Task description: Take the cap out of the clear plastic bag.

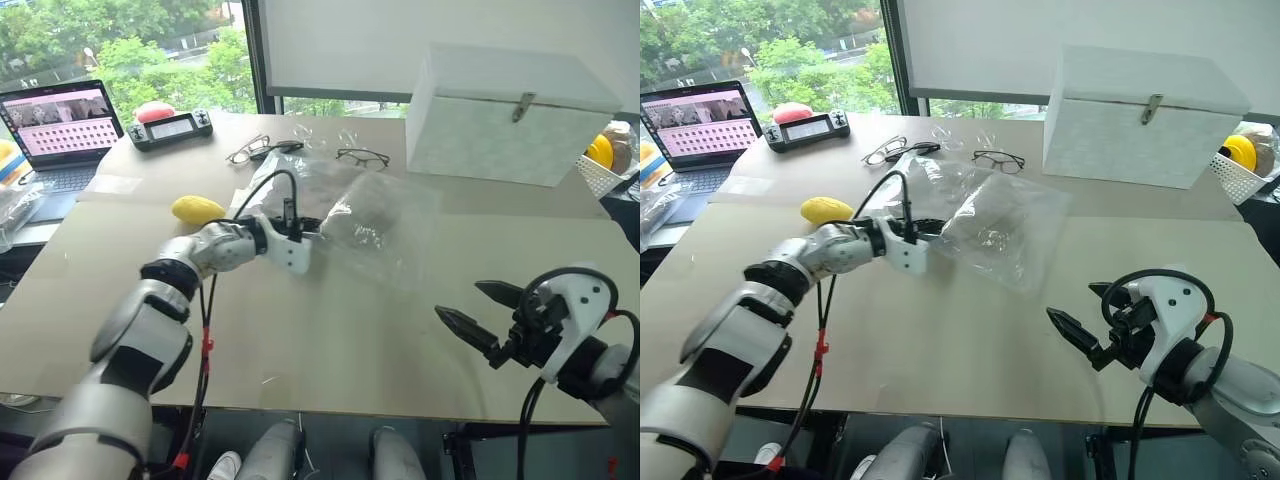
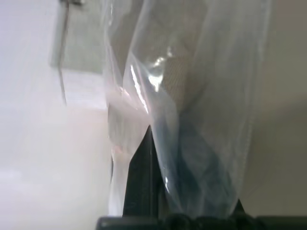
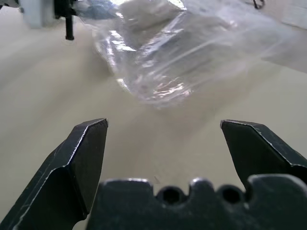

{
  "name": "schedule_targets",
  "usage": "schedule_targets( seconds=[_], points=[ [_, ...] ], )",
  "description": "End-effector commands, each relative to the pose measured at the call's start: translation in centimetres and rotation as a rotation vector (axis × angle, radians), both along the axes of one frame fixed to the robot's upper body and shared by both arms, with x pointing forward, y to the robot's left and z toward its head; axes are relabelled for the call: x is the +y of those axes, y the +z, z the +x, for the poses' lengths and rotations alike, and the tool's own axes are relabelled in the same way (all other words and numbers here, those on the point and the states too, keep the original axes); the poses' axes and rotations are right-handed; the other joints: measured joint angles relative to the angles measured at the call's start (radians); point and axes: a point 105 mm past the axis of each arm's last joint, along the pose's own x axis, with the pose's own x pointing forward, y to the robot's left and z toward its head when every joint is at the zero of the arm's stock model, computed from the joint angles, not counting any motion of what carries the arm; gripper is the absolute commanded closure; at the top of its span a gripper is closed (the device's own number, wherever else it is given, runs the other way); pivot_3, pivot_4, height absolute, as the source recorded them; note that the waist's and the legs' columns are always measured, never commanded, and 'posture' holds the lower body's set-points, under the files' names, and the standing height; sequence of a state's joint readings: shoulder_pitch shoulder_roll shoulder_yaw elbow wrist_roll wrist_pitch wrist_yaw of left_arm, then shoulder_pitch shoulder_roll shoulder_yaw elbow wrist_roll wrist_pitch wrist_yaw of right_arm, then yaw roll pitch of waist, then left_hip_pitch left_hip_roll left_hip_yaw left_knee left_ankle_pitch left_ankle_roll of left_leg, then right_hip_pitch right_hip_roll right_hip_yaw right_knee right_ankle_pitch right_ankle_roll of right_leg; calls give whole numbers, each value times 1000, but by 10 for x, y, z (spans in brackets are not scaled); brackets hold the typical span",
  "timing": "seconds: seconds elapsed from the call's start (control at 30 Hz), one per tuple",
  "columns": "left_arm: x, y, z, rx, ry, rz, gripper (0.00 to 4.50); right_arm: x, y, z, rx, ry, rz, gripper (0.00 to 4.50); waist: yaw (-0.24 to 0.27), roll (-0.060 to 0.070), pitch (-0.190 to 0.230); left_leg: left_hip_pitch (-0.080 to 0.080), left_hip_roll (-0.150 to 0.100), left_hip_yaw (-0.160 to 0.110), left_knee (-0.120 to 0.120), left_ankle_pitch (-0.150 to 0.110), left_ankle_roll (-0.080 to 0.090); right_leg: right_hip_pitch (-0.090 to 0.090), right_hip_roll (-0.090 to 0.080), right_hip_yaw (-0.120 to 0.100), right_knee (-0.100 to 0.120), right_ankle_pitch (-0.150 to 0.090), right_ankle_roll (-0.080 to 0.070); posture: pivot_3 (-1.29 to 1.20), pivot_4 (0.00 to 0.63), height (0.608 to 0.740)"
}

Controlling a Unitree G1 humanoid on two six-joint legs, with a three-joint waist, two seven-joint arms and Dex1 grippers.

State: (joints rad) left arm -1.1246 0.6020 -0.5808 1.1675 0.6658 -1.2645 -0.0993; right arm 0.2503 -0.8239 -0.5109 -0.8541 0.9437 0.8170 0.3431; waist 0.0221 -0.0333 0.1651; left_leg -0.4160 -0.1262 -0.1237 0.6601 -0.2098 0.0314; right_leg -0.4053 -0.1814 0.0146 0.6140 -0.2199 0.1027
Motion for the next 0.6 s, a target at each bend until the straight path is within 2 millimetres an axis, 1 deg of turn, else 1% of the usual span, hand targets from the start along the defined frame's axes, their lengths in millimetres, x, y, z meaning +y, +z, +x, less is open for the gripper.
schedule_targets(
  seconds=[0.03,0.1,0.17,0.23,0.3,0.4,0.5,0.6],
  points=[
    [0,19,-26,-47,-191,-11,4446,1,6,2,-38,6,-3,0,1,0,0,0,0,0,0,0,0,0,0,0,0,0,0,0,150,740],
    [3,18,-32,-44,-231,21,4446,1,5,2,-36,9,-4,0,6,0,0,0,0,0,0,-1,1,1,0,0,-1,0,0,0,150,740],
    [10,11,-36,-49,-258,117,4446,1,5,2,-33,14,-6,0,6,-1,0,0,0,1,0,-1,1,1,0,0,-1,0,1,0,150,740],
    [15,2,-30,-85,-239,218,4446,1,5,2,-31,20,-10,0,5,-1,1,0,1,1,0,0,0,1,1,0,-1,0,1,0,150,740],
    [20,-7,-19,-180,-229,313,4446,1,4,2,-27,23,-16,0,4,-2,1,1,3,2,0,1,-1,2,2,0,0,-3,8,0,150,740],
    [29,-17,-10,-356,-320,446,4446,1,4,2,-23,28,-21,0,6,-4,2,2,3,6,1,2,0,4,2,0,1,-3,11,0,150,740],
    [41,-32,-2,-454,-385,593,4446,4,4,1,-24,35,-20,0,6,-5,3,1,3,11,1,2,0,4,2,0,1,-3,12,0,150,740],
    [45,-34,7,-509,-350,635,4446,5,3,0,-24,34,-20,0,3,-6,3,0,3,12,1,2,1,1,2,0,1,-3,12,0,150,740]
  ],
)
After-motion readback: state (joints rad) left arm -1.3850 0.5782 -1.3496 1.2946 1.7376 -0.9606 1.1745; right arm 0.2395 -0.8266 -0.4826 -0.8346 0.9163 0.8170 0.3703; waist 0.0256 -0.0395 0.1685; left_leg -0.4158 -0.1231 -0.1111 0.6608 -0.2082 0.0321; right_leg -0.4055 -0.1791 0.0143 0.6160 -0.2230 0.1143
